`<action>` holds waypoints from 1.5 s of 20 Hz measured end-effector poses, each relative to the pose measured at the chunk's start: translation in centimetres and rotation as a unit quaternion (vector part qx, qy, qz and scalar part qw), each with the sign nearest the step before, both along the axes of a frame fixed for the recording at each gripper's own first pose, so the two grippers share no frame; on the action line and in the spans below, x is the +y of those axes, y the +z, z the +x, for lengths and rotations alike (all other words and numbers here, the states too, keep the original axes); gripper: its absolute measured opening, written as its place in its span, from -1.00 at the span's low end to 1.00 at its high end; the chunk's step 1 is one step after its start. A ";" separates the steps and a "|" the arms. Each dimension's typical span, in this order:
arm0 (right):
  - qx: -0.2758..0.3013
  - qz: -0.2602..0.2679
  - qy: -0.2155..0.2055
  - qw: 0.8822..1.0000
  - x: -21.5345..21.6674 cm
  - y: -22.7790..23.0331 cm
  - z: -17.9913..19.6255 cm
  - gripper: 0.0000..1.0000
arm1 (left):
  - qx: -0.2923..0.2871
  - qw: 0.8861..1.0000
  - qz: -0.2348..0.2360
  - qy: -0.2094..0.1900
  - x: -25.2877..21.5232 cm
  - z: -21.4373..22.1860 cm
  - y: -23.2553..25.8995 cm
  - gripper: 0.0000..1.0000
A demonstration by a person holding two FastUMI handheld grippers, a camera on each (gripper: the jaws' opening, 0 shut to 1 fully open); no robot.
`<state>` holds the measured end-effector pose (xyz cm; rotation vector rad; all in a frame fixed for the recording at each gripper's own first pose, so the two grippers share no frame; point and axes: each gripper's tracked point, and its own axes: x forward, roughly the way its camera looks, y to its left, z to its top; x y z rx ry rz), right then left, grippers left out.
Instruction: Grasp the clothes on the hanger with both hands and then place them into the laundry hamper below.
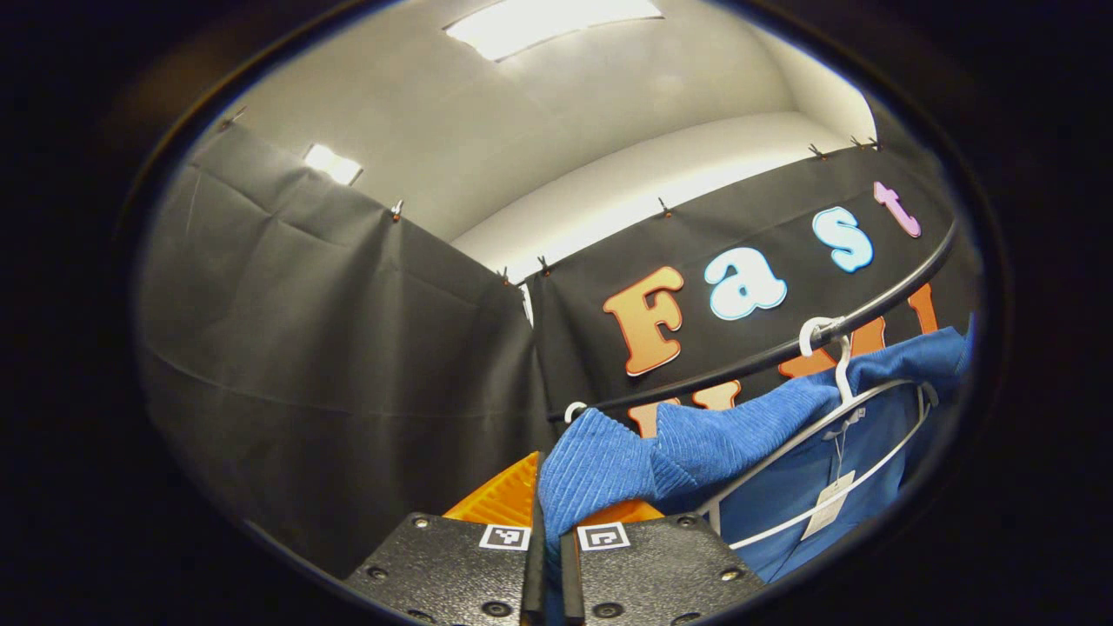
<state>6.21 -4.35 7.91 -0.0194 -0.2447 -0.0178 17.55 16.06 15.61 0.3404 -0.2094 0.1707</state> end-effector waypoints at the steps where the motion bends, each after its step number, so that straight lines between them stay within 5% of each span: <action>1: 0.000 0.001 -0.001 1.000 0.0 -0.1 -0.1 -0.85 | 0.000 1.000 0.025 -0.012 0.0 0.5 0.5 -0.87; 4: 0.004 0.005 0.000 1.000 0.3 -0.5 -0.4 -0.85 | 0.009 0.996 0.050 -0.072 -0.5 2.5 -0.1 -0.87; 7: 0.007 0.000 -0.001 1.000 0.7 -0.2 -0.1 -0.85 | 0.014 0.991 -0.016 -0.132 -0.2 4.6 -1.5 -0.87; 18: 0.010 -0.020 -0.018 1.000 0.4 0.1 1.2 -0.85 | 0.093 0.976 -0.149 -0.128 2.0 7.1 -17.8 -0.91; 26: -0.007 -0.011 -0.098 0.995 -4.4 1.9 4.9 -0.85 | 0.118 0.979 -0.129 -0.104 -0.8 4.4 -22.1 -0.87; 30: -0.028 0.042 -0.124 0.991 -7.6 2.5 6.5 -0.85 | 0.129 0.967 -0.182 -0.120 -3.4 3.8 -24.0 -0.87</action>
